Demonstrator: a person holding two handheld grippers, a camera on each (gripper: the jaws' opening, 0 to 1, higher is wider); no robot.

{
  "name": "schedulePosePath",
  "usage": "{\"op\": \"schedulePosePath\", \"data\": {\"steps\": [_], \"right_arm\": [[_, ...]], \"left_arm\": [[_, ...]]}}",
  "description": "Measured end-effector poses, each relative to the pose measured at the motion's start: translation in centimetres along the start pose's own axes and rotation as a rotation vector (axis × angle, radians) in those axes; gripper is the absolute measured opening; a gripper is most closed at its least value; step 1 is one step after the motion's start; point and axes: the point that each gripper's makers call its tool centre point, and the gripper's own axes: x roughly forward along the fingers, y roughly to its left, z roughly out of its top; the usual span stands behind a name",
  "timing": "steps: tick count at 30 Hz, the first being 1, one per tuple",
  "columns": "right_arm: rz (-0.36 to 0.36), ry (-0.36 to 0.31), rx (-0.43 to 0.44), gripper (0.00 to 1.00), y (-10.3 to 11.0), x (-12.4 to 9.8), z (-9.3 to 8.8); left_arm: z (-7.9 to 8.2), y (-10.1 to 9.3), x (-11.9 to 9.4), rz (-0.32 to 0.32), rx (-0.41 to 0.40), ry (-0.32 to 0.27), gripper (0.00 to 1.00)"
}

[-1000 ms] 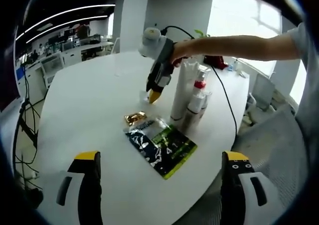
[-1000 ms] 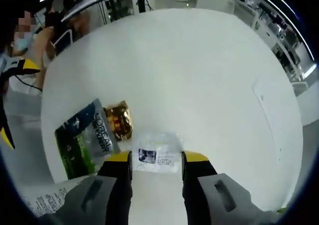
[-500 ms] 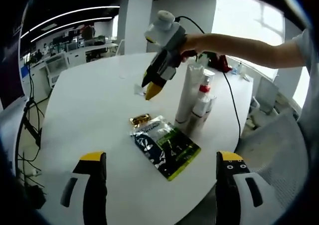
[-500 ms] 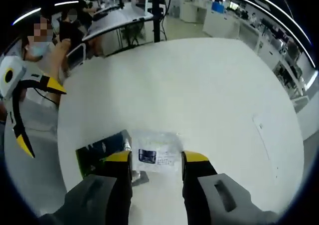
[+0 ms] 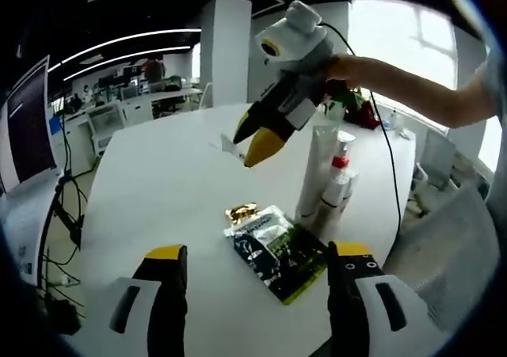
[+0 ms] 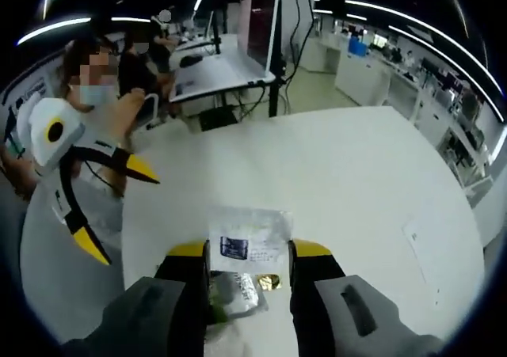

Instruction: Arrange the skincare products in the storage area until every visible bottle or jar stands upright without overlapping.

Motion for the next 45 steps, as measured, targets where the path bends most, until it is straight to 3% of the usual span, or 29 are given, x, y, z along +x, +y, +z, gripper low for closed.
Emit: {"op": "schedulePosePath", "data": {"steps": [9,16,25,38,45], "right_arm": [[0.051,-0.119,-0.024,0.39,4.9,-1.1,2.8],[0.094,-0.225,0.029,0.39,8.5,-1.2,4.1],[0.09,-0.352,0.169,0.39,9.3,-1.5,4.7],[0.079,-0.403,0.239,0.39,9.8,-2.1,4.3],[0.079,-0.414,0.256,0.4,9.8,-2.3,4.2]], "left_arm": [[2.0,-0.5,0.2,0.028,0.071,-0.091,0.64],[3.8,-0.6,-0.3,0.04,0.074,-0.179,0.57],[5.1,-0.4,-1.0,0.075,0.116,-0.238,0.39],[5.4,0.0,-1.4,0.094,0.123,-0.253,0.02],[5.5,-0.1,-1.6,0.093,0.136,-0.254,0.0]]}}
